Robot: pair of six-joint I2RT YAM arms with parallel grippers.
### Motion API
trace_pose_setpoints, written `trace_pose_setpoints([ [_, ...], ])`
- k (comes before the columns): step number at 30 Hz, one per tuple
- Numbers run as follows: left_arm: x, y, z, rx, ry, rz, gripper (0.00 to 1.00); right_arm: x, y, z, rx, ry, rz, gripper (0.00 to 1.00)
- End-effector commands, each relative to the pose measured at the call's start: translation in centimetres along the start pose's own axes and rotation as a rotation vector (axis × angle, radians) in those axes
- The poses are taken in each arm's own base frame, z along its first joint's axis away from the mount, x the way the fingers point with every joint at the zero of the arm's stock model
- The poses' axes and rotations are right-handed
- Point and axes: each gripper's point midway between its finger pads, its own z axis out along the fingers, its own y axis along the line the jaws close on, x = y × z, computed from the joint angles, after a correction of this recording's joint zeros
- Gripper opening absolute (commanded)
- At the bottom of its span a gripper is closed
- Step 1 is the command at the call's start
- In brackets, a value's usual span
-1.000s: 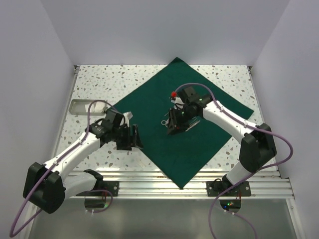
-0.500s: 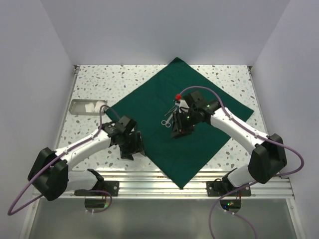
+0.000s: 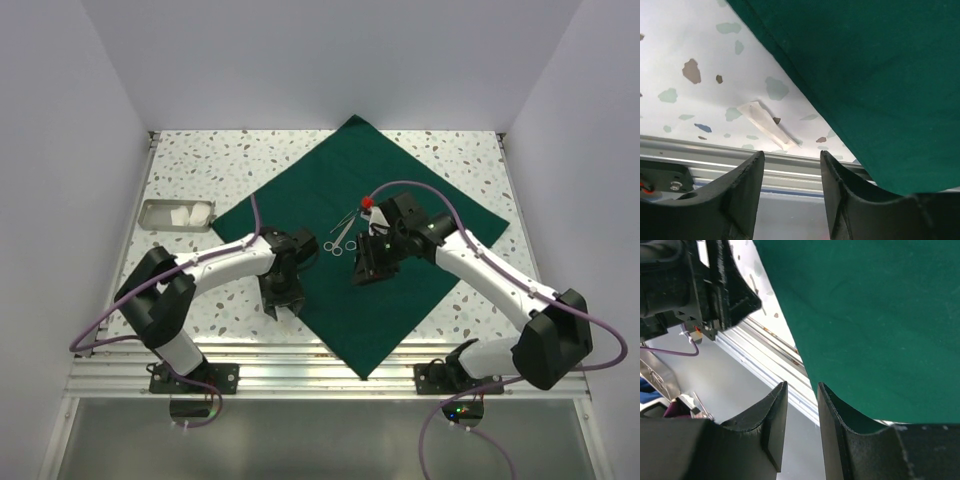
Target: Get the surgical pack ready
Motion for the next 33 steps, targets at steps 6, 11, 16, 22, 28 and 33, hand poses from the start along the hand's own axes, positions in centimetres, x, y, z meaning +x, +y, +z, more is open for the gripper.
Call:
trace_pose_setpoints([
  [6,0.4,1.6,-0.3,-0.098,-0.012,-0.094,0.47,0.7,-0.7,-0.7,0.013,-0.046,-0.040,0.34],
  [11,0.9,1.6,0.6,-0.112,0.004,-0.093,0.47,1.3,-0.9,-0.6,0.011,-0.043,-0.037,0.34],
  [16,1.0,1.7,1.6,-0.125,0.011,-0.106,0.47,1.6,-1.0,-0.7,0.009,-0.053,-0.034,0.34],
  [22,1.0,1.5,2.7,-0.139,0.021,-0.103,0.43,2.3,-1.4,-0.6,0.014,-0.049,-0.033,0.34],
  [28,1.1,1.7,3.3,-0.154,0.029,-0.105,0.43,2.4,-1.5,-0.6,0.014,-0.052,-0.031,0.34],
  [33,1.3,2.1,4.0,-0.165,0.038,-0.102,0.40,2.3,-1.5,-0.6,0.011,-0.060,-0.033,0.34],
])
